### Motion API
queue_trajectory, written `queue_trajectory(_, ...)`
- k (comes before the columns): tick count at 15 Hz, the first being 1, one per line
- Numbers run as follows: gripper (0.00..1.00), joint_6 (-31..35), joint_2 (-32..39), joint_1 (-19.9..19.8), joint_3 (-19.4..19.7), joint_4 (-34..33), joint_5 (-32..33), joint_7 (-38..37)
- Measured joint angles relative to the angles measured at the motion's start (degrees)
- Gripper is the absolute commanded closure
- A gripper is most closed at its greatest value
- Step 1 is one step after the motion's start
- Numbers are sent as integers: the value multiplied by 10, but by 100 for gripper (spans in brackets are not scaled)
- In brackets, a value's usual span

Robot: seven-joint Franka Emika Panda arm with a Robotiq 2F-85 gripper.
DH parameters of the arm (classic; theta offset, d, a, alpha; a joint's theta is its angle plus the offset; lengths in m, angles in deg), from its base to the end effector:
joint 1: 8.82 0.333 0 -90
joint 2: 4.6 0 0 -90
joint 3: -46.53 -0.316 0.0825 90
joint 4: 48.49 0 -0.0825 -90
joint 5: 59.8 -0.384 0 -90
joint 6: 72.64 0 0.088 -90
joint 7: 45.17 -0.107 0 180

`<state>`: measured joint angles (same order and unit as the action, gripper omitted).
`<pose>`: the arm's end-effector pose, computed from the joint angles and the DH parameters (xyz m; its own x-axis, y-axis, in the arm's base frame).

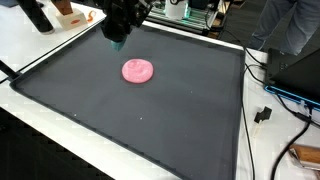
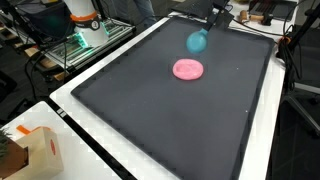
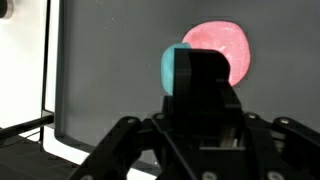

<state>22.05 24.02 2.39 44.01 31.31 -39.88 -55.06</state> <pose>0.6659 0.1224 0.4082 0.9776 0.0995 -0.1853 0.1588 -0.9268 0.3403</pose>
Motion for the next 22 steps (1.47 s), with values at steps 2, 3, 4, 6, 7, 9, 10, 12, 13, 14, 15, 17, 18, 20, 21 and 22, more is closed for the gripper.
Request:
queue_trajectory(2, 75, 0, -13, -16, -1, 0, -40, 32)
queue_trajectory(3, 75, 0, -19, -23, -2, 0, -58, 46)
queue_trajectory(4, 75, 0, -24, -30, -2, 1, -76, 58)
queue_trajectory(6, 75, 0, -34, -43, -2, 2, -106, 80)
queue_trajectory(7, 75, 0, -39, -48, -2, 3, -119, 90)
queue_trajectory(9, 75, 0, -48, -58, -2, 5, -146, 110)
queue_trajectory(10, 75, 0, -52, -62, -3, 7, -157, 118)
queue_trajectory(12, 50, 0, -61, -68, -3, 12, -175, 133)
queue_trajectory(13, 50, 0, -66, -71, -3, 16, -180, 138)
queue_trajectory(14, 50, 0, -69, -73, -3, 18, -182, 141)
queue_trajectory(15, 50, 0, -71, -74, -3, 20, -183, 143)
queue_trajectory(17, 50, 0, -73, -74, -3, 21, -183, 145)
queue_trajectory(18, 50, 0, -73, -74, -4, 21, -183, 145)
queue_trajectory(20, 50, 0, -73, -74, -4, 23, -183, 145)
queue_trajectory(21, 75, 0, -73, -74, -4, 25, -183, 145)
queue_trajectory(22, 75, 0, -74, -74, -4, 25, -183, 145)
